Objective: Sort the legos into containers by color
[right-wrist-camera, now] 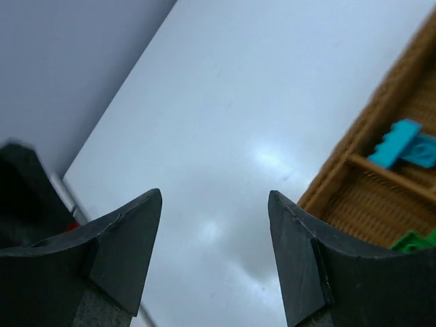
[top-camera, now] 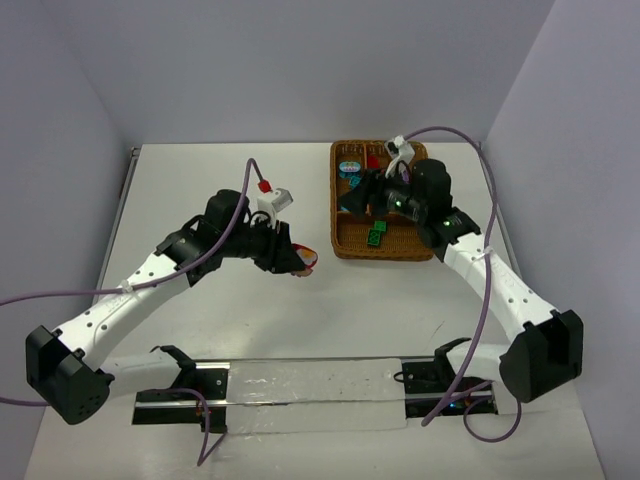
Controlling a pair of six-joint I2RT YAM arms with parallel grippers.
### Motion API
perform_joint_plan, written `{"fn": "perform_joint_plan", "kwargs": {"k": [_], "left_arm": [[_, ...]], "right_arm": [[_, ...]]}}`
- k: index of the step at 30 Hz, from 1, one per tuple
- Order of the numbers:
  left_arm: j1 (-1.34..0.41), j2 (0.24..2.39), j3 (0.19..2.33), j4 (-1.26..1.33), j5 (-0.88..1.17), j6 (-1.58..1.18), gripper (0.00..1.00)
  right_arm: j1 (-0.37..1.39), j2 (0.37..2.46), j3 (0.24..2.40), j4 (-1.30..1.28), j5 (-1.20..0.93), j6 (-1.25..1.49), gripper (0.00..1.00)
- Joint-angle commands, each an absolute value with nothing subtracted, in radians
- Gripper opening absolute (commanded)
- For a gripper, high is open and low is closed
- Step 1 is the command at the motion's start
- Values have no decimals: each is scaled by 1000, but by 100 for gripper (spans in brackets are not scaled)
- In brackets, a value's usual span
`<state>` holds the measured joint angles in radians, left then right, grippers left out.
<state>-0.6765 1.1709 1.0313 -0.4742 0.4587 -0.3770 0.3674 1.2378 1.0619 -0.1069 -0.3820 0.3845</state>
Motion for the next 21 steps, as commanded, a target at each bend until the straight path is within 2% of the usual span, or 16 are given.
{"fn": "perform_joint_plan", "kwargs": {"k": [1,9,21], "left_arm": [[-666,1127,1085,-410,739,-253,0],[-654,1098,1075,-354,871,-239,0],[-653,1096,1086,-377,878,-222,0]], "right_arm": [[361,1170,921,66,-816,317,72],[391,1115,914,-50,-1042,142,77],[435,1087,925,-31,-1268,132,80]]}}
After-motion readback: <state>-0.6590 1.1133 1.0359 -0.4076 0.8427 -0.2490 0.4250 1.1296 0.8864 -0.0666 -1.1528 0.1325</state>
